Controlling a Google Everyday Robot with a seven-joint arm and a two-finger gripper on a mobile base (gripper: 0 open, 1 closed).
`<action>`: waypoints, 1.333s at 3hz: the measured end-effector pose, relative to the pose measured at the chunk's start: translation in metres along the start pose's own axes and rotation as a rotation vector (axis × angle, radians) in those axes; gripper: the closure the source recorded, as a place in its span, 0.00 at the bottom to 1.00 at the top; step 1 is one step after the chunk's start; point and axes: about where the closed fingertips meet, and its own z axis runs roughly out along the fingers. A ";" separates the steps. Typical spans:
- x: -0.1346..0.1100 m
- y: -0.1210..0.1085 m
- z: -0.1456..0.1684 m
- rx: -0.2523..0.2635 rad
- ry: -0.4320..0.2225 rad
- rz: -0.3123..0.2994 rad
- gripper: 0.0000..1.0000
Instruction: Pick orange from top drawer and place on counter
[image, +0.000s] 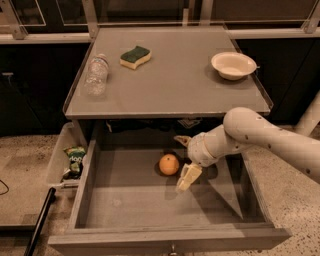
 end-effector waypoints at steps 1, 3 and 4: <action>0.006 -0.005 0.029 -0.048 -0.017 0.023 0.00; 0.006 -0.005 0.030 -0.049 -0.018 0.023 0.19; 0.006 -0.005 0.030 -0.049 -0.018 0.023 0.42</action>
Offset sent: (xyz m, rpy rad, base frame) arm 0.0157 0.0197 -0.0410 0.0310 0.0872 0.0172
